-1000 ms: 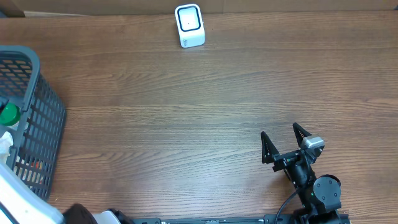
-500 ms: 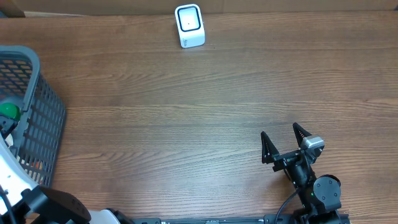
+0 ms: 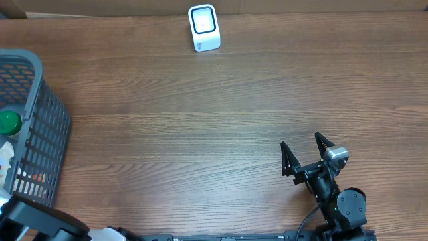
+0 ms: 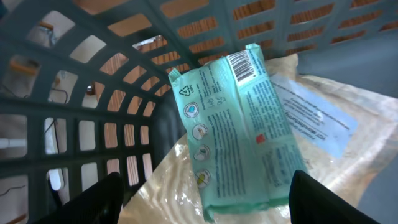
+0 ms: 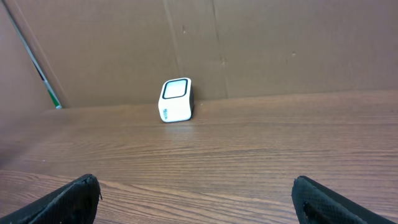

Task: Scan the item barcode
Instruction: 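Reach the left gripper into the grey basket toward the mint-green packet, then grasp the mint-green packet, lift it out, and drop it mid-table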

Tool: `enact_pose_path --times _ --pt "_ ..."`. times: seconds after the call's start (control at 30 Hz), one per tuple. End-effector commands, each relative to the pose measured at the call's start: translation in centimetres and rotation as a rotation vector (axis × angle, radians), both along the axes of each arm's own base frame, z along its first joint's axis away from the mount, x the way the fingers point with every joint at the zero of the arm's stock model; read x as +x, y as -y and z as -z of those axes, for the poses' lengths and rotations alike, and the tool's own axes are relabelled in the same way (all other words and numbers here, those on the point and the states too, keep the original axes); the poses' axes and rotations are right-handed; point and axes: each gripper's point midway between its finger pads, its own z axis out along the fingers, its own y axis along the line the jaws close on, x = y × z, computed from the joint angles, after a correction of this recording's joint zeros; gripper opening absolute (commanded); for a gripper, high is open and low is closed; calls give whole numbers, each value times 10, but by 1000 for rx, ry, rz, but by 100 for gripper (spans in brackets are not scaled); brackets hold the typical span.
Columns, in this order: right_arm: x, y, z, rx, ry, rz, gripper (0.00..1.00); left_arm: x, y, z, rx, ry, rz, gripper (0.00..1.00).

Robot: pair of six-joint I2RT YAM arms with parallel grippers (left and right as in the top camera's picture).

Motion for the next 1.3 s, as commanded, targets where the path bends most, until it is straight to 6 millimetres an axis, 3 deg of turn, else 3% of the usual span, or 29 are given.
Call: enact_pose_path --times 0.0,0.17,0.27,0.37,0.47,0.5,0.53,0.67,0.8,0.9,1.0,1.07,1.2,1.27 --pt "0 -1 2 -4 3 -2 100 19 -7 23 -48 -10 144 65" --pt "0 -1 2 -4 3 -2 100 49 -4 51 -115 16 304 64" --pt "0 -1 2 -4 3 -1 100 49 -5 63 -137 -1 305 65" --pt "0 -1 2 -4 3 -2 100 48 -4 70 -154 -10 302 48" --pt "0 -1 2 -4 3 -2 100 47 -3 71 -160 -13 302 16" --pt "0 -1 2 -4 3 -2 100 46 -2 71 -166 -16 302 9" --pt "0 -1 2 -4 3 -2 100 45 0 72 -172 -19 302 4" --pt "0 -1 2 -4 3 -2 100 47 3 63 -167 -15 308 4" --pt "0 -1 2 -4 3 -1 100 59 1 30 -100 17 326 4" --pt "0 -1 2 -4 3 -2 100 76 0 -30 27 99 334 4" --pt "0 -1 2 -4 3 -2 100 94 7 -114 204 240 338 4" --pt "0 -1 2 -4 3 -1 100 100 14 -152 282 308 344 4" --pt "0 -1 2 -4 3 -1 100 114 52 -227 388 557 338 4" --pt "0 -1 2 -4 3 -2 100 123 76 -250 380 702 336 4"
